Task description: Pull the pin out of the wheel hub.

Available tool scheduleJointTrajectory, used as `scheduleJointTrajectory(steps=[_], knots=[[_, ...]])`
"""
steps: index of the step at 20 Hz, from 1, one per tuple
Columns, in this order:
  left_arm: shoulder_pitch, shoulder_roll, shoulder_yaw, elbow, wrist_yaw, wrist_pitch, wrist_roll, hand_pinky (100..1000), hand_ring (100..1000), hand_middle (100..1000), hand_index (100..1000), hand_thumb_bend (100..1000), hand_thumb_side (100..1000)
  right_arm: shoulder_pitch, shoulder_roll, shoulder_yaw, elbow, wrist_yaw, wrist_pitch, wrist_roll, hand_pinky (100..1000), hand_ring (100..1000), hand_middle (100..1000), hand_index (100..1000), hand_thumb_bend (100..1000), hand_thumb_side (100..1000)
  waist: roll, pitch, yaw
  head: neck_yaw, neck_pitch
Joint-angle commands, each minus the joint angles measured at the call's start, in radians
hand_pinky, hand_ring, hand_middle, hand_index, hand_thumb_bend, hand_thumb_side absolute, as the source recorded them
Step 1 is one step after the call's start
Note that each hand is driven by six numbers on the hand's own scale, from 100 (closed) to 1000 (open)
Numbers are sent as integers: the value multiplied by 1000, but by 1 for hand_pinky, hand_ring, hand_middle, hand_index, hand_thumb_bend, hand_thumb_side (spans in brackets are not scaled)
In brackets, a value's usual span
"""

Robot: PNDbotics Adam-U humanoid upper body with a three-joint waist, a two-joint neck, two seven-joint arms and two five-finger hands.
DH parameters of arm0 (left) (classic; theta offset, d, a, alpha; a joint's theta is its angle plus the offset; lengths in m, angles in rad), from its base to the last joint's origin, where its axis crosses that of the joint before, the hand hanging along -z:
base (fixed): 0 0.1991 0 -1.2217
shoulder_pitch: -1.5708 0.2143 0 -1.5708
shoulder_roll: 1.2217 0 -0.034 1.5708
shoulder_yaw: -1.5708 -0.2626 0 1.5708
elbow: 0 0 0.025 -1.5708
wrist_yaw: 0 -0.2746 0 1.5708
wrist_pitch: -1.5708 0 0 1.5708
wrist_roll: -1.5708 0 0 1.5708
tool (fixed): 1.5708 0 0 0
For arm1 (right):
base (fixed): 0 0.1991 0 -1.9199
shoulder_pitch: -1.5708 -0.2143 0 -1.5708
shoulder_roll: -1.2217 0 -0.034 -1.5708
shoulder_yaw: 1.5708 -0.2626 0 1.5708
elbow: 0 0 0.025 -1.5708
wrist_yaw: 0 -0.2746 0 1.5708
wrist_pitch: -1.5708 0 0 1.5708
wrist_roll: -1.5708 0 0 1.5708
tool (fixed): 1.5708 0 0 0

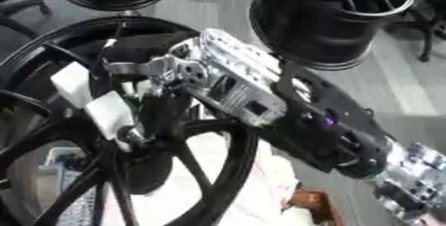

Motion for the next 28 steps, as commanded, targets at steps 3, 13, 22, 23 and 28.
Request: scheduleJointTrajectory(steps=[3, 13, 22, 23, 28], knots=[[-13, 10, 1, -23, -10, 0, 1, 732, 737, 748, 797, 148, 849, -9, 1, -6, 25, 9, 13, -7, 876, 863, 759, 782, 374, 168, 7, -9, 4, -6, -20], [-15, 10, 0, -24, -19, 1, 1, 734, 738, 748, 796, 144, 847, -7, 8, -1, 46, -14, 7, -48, 864, 846, 687, 728, 328, 163, 7, -4, 5, -8, -19], [-15, 9, 0, -22, -24, 4, 0, 736, 740, 751, 796, 146, 852, -8, 4, -3, 25, -66, 35, -75, 857, 838, 634, 692, 321, 158, 7, -7, 2, -7, -20], [-15, 9, 0, -21, -25, 5, -1, 737, 740, 751, 796, 146, 852, -8, 3, -3, 23, -71, 36, -75, 857, 842, 658, 717, 357, 153, 7, -7, 2, -6, -20], [-14, 9, 0, -19, -26, 6, -1, 738, 741, 751, 795, 145, 852, -12, -4, -5, 7, -74, 36, -59, 857, 841, 674, 733, 389, 148, 8, -10, -1, -5, -22]])
